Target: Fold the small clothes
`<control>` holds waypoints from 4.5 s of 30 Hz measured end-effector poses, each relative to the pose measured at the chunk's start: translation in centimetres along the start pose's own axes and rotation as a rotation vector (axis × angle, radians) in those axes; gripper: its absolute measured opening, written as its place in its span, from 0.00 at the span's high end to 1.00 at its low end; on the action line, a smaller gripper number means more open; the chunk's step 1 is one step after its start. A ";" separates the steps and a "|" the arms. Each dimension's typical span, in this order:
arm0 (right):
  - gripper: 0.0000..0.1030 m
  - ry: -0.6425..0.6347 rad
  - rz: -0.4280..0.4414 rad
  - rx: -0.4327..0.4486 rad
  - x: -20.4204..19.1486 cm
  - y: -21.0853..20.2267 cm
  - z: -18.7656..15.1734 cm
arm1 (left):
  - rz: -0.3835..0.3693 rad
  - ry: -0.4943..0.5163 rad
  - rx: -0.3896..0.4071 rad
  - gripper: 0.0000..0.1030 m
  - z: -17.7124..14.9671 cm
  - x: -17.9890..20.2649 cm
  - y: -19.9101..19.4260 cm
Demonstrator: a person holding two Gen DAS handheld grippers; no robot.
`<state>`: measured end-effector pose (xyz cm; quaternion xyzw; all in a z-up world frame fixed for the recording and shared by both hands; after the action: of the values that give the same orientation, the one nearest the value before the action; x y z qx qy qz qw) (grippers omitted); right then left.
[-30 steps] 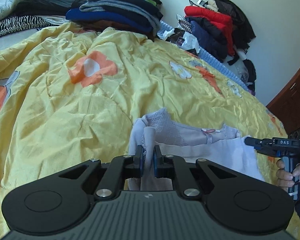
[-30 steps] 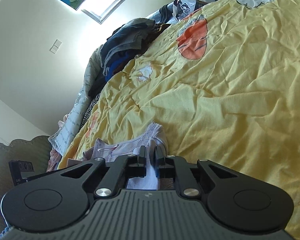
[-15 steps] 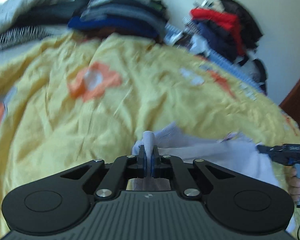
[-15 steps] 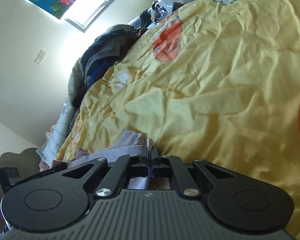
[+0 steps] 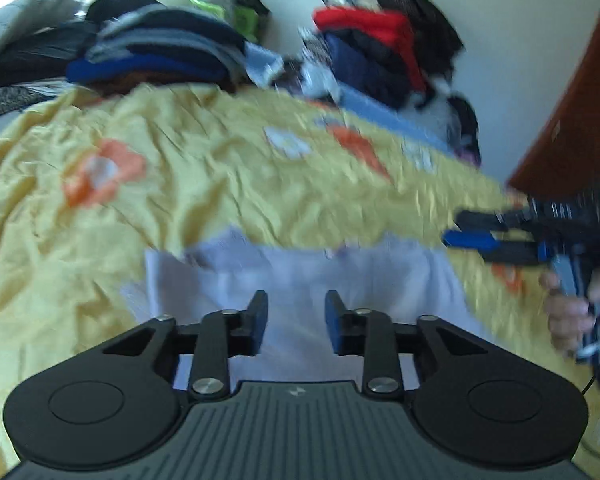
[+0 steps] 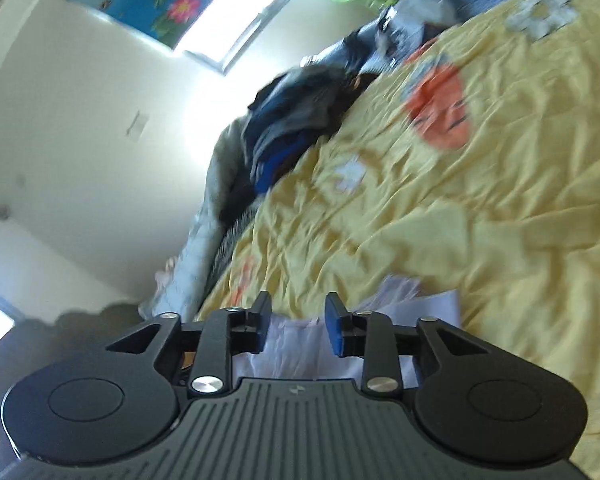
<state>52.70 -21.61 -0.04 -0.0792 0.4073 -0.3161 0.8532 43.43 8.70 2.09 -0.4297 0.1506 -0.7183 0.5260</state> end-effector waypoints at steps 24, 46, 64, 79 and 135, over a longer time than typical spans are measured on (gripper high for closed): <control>0.40 0.132 -0.077 -0.137 1.4 -10.0 -12.7 | 0.233 -0.233 -0.023 0.28 -8.1 -4.0 -6.9; 0.19 0.220 0.001 -0.193 -0.2 -7.4 -12.6 | 0.130 -0.322 -0.087 0.18 -8.9 -3.0 -6.1; 0.20 0.334 0.033 -0.239 0.7 -6.3 -11.6 | -0.257 -0.718 -0.218 0.21 -8.1 -7.7 -4.9; 0.72 0.263 -0.004 -0.335 -0.7 -5.4 -12.5 | -0.152 -0.633 -0.222 0.90 -8.7 -6.8 -4.4; 0.30 0.197 -0.007 -0.039 -6.6 -9.5 -13.6 | 0.019 -0.580 0.229 0.20 -18.3 -0.3 -13.7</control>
<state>34.93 -23.43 -0.98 -0.0657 0.4951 -0.3171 0.8062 20.73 10.20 0.39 -0.5534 -0.0838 -0.5731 0.5986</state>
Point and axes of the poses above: each gripper's, at about its wrist camera, not at the fingertips, and y roughly the way its jaws point, x to its right, z to its top, the point moved 4 cm from there along y, roughly the way its jaws point, and after that the axes turned 14 degrees about -y, right-handed, at the moved point
